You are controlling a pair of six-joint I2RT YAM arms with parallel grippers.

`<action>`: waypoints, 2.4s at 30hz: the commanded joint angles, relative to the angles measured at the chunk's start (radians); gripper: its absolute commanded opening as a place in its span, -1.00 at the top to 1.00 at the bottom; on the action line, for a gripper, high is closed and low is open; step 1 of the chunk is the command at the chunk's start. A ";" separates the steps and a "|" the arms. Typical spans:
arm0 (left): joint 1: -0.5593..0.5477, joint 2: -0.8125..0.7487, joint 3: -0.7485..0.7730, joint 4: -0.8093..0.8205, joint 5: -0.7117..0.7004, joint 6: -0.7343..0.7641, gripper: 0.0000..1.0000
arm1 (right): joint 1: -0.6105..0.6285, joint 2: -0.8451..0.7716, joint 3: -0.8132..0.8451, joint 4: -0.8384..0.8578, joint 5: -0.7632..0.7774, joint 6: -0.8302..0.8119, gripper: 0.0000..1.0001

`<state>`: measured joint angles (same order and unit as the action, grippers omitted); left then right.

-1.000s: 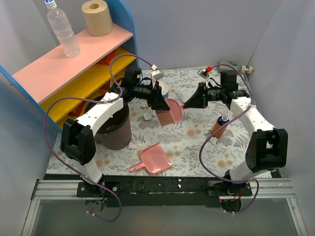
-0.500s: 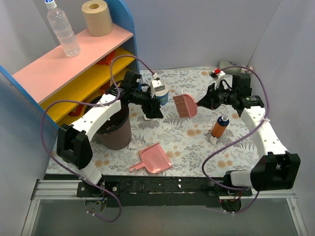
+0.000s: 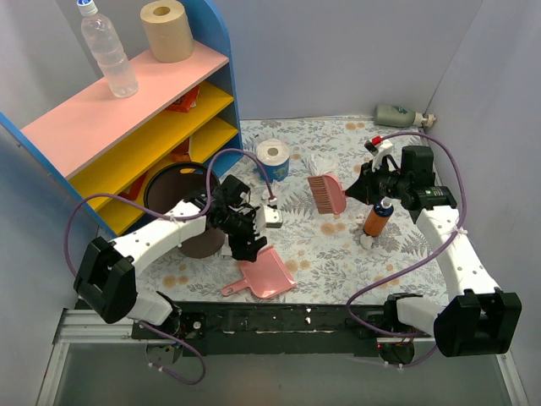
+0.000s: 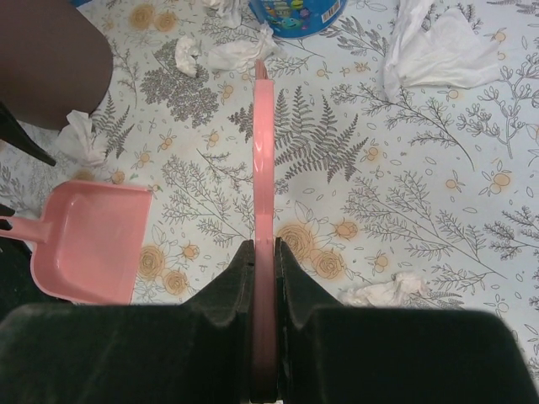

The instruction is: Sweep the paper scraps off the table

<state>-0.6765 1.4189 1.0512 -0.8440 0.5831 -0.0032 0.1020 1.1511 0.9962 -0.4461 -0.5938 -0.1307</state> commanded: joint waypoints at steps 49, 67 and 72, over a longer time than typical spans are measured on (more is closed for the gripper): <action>-0.187 0.052 -0.077 -0.027 -0.354 -0.230 -0.04 | -0.001 -0.008 -0.014 0.095 -0.049 -0.050 0.97; -0.187 0.080 0.042 0.017 -0.376 -0.251 0.07 | -0.002 -0.008 -0.025 0.092 -0.032 -0.061 0.97; -0.186 0.150 0.076 0.028 -0.365 -0.187 0.17 | -0.001 -0.010 -0.022 0.087 -0.023 -0.061 0.97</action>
<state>-0.8597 1.5230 1.0874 -0.8326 0.2165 -0.2462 0.1020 1.1538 0.9653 -0.3927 -0.6228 -0.1871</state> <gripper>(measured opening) 0.443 0.132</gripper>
